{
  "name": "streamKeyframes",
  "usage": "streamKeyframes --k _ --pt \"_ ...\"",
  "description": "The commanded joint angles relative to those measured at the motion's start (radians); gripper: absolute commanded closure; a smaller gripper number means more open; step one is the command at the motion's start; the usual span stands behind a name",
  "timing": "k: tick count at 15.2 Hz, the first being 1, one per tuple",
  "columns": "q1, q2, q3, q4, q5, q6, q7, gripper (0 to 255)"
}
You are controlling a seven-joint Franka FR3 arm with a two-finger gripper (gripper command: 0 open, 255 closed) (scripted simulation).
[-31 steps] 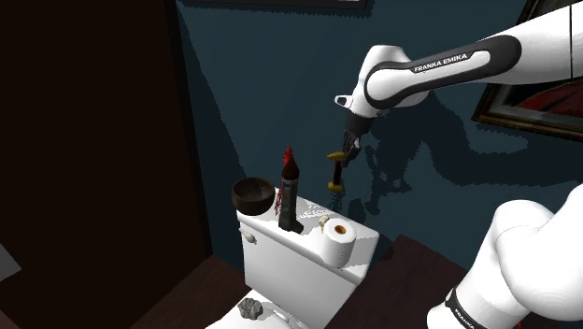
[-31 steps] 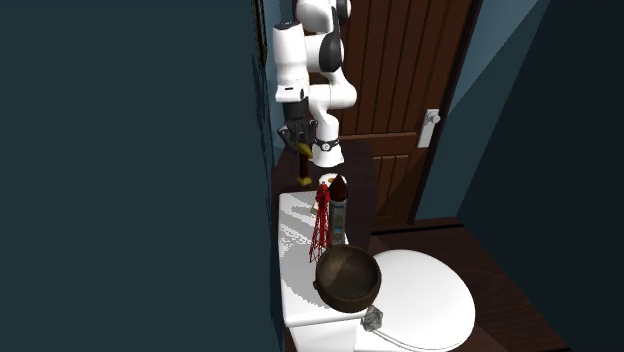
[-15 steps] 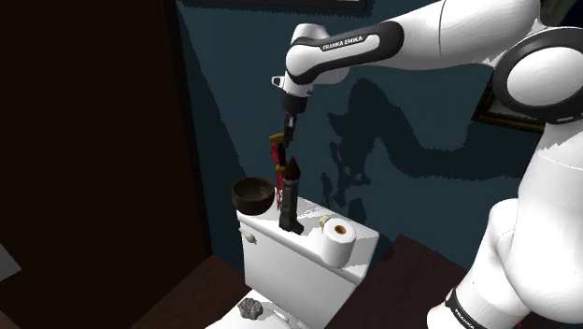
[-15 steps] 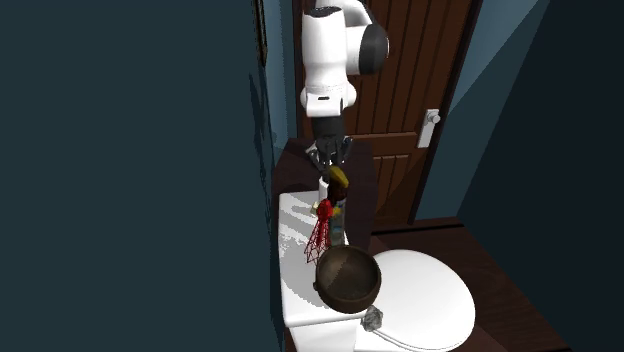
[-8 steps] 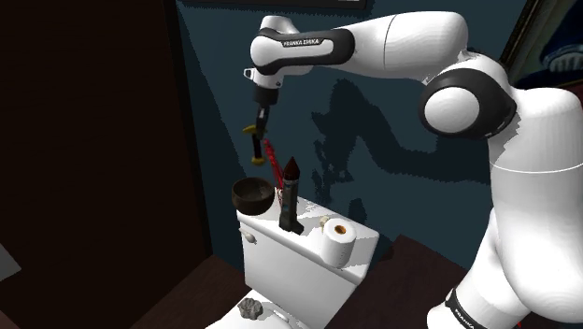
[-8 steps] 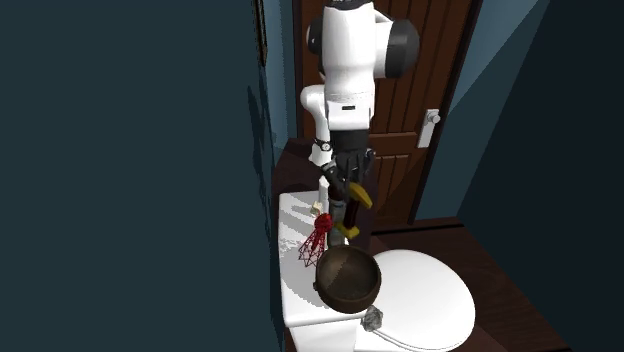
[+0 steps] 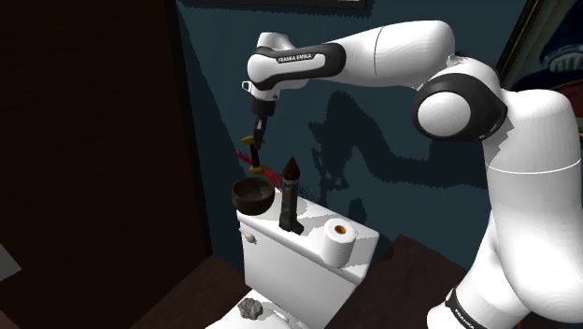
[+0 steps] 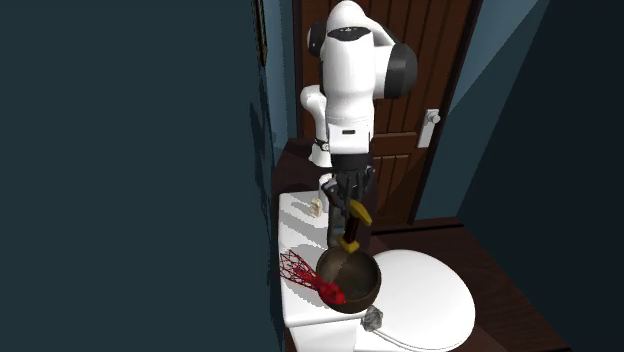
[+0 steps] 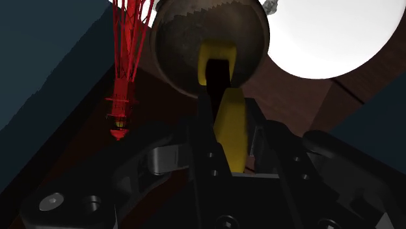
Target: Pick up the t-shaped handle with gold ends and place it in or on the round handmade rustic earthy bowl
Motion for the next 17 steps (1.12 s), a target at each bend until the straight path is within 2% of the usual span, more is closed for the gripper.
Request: streamKeyframes --k 1,13,17 --pt "0.002 0.000 0.001 -0.025 0.002 0.026 -0.003 255" --pt "0.005 0.035 0.010 -0.134 0.019 0.167 -0.025 255" --pt "0.005 0.036 0.010 -0.136 0.020 0.170 -0.025 255"
